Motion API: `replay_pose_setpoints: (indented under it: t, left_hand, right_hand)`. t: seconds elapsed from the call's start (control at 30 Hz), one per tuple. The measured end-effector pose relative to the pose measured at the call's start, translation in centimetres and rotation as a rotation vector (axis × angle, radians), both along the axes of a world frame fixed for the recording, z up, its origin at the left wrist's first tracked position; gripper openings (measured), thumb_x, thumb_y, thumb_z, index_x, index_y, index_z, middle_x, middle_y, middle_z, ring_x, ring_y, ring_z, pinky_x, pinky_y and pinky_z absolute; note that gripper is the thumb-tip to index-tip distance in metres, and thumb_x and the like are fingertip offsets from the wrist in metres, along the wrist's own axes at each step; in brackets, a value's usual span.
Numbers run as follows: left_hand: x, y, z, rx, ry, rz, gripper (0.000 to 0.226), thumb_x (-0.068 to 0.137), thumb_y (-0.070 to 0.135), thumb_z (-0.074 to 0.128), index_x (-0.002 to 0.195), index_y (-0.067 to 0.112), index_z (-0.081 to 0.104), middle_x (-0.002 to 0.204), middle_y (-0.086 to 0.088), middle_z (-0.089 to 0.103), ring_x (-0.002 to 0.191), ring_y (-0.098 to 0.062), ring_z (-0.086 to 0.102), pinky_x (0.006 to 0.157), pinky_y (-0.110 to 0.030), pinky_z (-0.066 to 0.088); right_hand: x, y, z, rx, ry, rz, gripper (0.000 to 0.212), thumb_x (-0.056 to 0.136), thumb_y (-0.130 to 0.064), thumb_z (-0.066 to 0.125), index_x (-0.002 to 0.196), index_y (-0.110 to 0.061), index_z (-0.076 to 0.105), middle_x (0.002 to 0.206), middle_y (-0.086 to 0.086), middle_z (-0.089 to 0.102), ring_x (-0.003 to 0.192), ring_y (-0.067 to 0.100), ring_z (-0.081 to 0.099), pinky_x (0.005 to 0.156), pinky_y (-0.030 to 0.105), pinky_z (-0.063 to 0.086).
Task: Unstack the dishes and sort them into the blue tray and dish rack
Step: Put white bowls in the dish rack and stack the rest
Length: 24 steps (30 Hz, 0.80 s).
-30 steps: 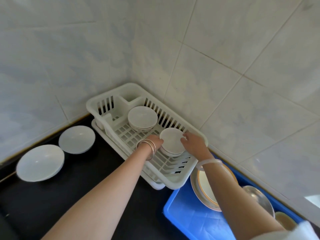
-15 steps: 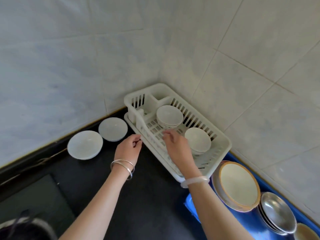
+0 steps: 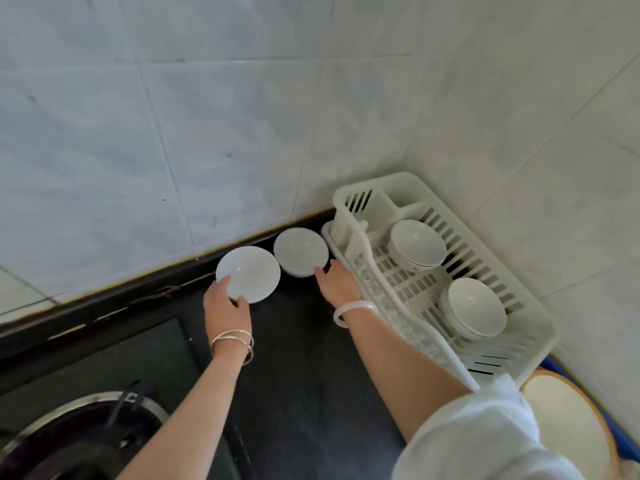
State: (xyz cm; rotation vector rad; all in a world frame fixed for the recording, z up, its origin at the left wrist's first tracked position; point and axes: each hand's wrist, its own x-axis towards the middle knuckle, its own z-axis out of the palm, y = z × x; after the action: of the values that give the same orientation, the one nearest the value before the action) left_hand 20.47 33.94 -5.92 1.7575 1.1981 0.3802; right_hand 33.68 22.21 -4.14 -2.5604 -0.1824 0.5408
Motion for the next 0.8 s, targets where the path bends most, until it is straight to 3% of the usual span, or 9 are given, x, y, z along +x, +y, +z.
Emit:
replay_pose_setpoints:
  t: [0.07, 0.13, 0.17, 0.33, 0.43, 0.5, 0.63, 0.73, 0.8]
  left_hand:
    - [0.1, 0.7, -0.3, -0.11, -0.053, 0.054, 0.057, 0.088, 0.006, 0.052, 0.141, 0.017, 0.034, 0.142, -0.012, 0.045, 0.125, -0.033, 0.049, 0.106, -0.044, 0.036]
    - [0.1, 1.2, -0.6, -0.199, -0.091, 0.107, 0.065, 0.087, 0.007, 0.052, 0.144, 0.021, 0.025, 0.139, -0.008, 0.05, 0.125, -0.031, 0.05, 0.106, -0.043, 0.035]
    - [0.1, 1.4, -0.8, -0.221, -0.105, 0.117, 0.064, 0.088, 0.007, 0.052, 0.144, 0.022, 0.026, 0.138, -0.006, 0.052, 0.124, -0.03, 0.051, 0.106, -0.042, 0.035]
    - [-0.1, 2.2, -2.0, -0.282, -0.171, 0.1, 0.05, 0.087, 0.006, 0.052, 0.135, 0.019, 0.044, 0.134, -0.008, 0.055, 0.124, -0.029, 0.05, 0.107, -0.042, 0.038]
    - [0.0, 2.5, -2.4, -0.346, -0.228, 0.099, 0.05, 0.087, 0.005, 0.052, 0.134, 0.021, 0.044, 0.133, -0.009, 0.055, 0.123, -0.03, 0.051, 0.102, -0.05, 0.043]
    - [0.0, 2.7, -2.7, -0.37, -0.24, 0.095, 0.051, 0.086, 0.005, 0.052, 0.134, 0.022, 0.044, 0.134, -0.009, 0.054, 0.123, -0.03, 0.05, 0.103, -0.051, 0.043]
    - [0.0, 3.2, -2.9, -0.472, -0.293, 0.109, 0.05, 0.089, 0.007, 0.051, 0.136, 0.022, 0.042, 0.135, -0.009, 0.052, 0.114, -0.028, 0.055, 0.101, -0.048, 0.045]
    - [0.3, 3.8, -2.4, -0.62, -0.343, 0.166, 0.043, 0.093, 0.014, 0.046, 0.136, 0.019, 0.042, 0.127, -0.007, 0.053, 0.113, -0.03, 0.056, 0.102, -0.045, 0.043]
    - [0.7, 4.2, -2.2, -0.679, -0.351, 0.185, 0.04, 0.095, 0.018, 0.042, 0.134, 0.018, 0.043, 0.119, -0.002, 0.05, 0.11, -0.028, 0.055, 0.101, -0.041, 0.044]
  right_hand:
    - [0.6, 0.8, -0.7, 0.199, 0.149, -0.173, 0.048, 0.095, -0.028, 0.05, 0.137, -0.006, 0.038, 0.116, 0.019, 0.064, 0.098, 0.029, 0.064, 0.078, 0.038, 0.056]
    - [0.9, 1.4, -1.0, 0.387, 0.307, -0.303, 0.043, 0.095, -0.016, 0.049, 0.136, -0.008, 0.037, 0.108, 0.021, 0.065, 0.084, 0.025, 0.065, 0.056, 0.028, 0.055]
    - [0.9, 1.7, -1.2, 0.468, 0.359, -0.351, 0.041, 0.094, -0.01, 0.047, 0.134, -0.006, 0.038, 0.108, 0.023, 0.064, 0.083, 0.026, 0.065, 0.055, 0.027, 0.054]
    - [1.2, 1.8, -1.1, 0.611, 0.378, -0.462, 0.036, 0.087, 0.007, 0.048, 0.123, 0.005, 0.047, 0.12, 0.025, 0.058, 0.108, 0.042, 0.061, 0.078, 0.035, 0.058]
    - [0.7, 1.1, -0.1, 0.679, 0.37, -0.476, 0.035, 0.089, 0.006, 0.045, 0.124, -0.001, 0.05, 0.116, 0.019, 0.058, 0.083, 0.031, 0.069, 0.062, 0.028, 0.06]
    - [0.3, 0.8, 0.9, 0.719, 0.343, -0.438, 0.036, 0.09, 0.004, 0.047, 0.125, -0.007, 0.051, 0.116, 0.013, 0.057, 0.077, 0.022, 0.068, 0.055, 0.022, 0.058]
    - [-0.5, 1.5, 2.9, 0.724, 0.369, -0.299, 0.034, 0.089, 0.0, 0.053, 0.118, -0.018, 0.052, 0.11, 0.011, 0.063, 0.084, 0.021, 0.07, 0.057, 0.022, 0.058]
    - [-0.9, 2.7, 3.6, 0.666, 0.397, -0.213, 0.031, 0.089, -0.001, 0.054, 0.117, -0.013, 0.054, 0.107, 0.016, 0.067, 0.08, 0.022, 0.072, 0.061, 0.025, 0.06]
    - [-1.2, 3.4, 3.5, 0.612, 0.371, -0.167, 0.019, 0.087, -0.001, 0.056, 0.103, -0.01, 0.06, 0.101, 0.017, 0.07, 0.078, 0.023, 0.073, 0.064, 0.027, 0.061]
